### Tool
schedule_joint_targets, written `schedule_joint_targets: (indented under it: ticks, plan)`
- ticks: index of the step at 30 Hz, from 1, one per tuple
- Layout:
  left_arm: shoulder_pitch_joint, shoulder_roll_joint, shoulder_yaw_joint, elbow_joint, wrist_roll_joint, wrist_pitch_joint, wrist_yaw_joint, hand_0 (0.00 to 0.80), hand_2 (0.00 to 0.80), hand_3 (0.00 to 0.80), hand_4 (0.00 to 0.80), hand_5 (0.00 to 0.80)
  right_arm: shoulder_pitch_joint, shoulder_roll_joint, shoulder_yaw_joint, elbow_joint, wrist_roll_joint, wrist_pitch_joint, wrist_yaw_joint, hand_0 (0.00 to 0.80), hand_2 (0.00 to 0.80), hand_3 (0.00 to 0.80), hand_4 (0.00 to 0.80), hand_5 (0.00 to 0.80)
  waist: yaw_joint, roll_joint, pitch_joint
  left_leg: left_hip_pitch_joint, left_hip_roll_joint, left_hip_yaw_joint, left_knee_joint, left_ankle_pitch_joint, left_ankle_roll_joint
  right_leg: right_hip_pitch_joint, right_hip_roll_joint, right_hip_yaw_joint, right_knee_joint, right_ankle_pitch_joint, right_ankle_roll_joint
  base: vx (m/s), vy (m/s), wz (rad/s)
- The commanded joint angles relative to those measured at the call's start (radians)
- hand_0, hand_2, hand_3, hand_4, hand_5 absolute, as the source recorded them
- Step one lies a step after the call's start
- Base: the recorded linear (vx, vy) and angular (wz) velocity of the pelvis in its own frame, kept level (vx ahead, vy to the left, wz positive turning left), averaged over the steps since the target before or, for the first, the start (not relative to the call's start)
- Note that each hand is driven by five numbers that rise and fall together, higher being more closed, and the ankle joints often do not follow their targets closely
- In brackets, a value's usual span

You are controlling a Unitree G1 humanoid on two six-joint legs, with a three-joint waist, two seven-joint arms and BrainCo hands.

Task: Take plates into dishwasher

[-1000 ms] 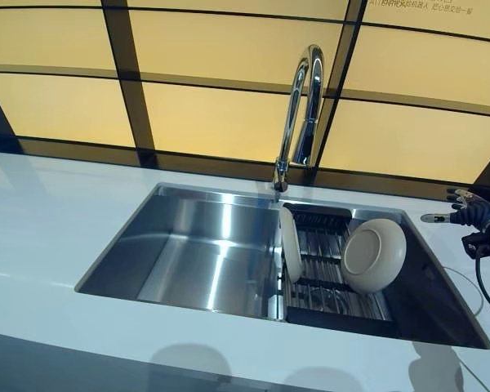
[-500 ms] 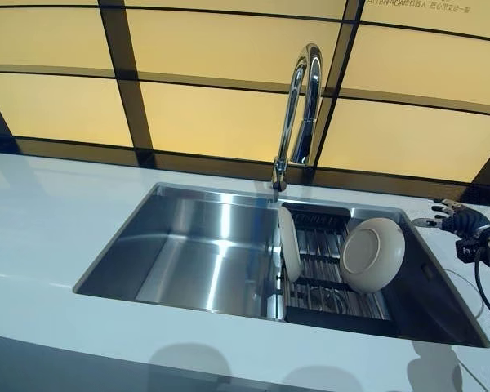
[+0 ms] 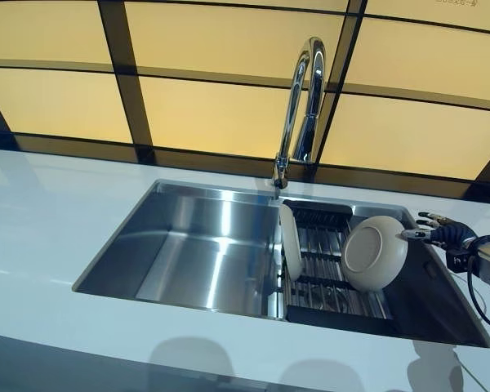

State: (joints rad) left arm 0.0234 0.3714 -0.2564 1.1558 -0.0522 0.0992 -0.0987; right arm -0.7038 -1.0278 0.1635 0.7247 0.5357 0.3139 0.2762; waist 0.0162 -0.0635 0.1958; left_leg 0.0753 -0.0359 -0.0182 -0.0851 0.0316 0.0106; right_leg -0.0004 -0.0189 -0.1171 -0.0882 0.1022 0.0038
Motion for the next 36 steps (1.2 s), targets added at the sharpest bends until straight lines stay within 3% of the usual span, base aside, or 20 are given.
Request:
schedule_joint_targets:
  ticks: [1,36]
  plan:
    - [-0.026,0.027,-0.054,0.039,0.029,-0.010,0.005,0.000,0.000,0.000,0.000,0.000,-0.058,-0.004,-0.012,0.019,-0.001,-0.018,0.011,0.000,0.000,0.000,0.000,0.000,0.040,-0.014,-0.014,-0.008,0.016,0.024,-0.001,-0.048,-0.006,0.031,-0.041,0.006,0.015,-0.041,0.096,0.000,0.000,0.00]
    - [-0.029,0.028,-0.057,0.030,0.015,-0.021,0.001,0.000,0.000,0.000,0.000,0.000,-0.056,0.022,-0.010,0.031,0.041,0.038,0.086,0.000,0.000,0.000,0.000,0.000,0.041,-0.011,-0.003,-0.010,0.014,0.024,-0.001,-0.046,-0.009,0.030,-0.041,0.005,0.015,-0.040,0.094,0.000,0.000,0.00]
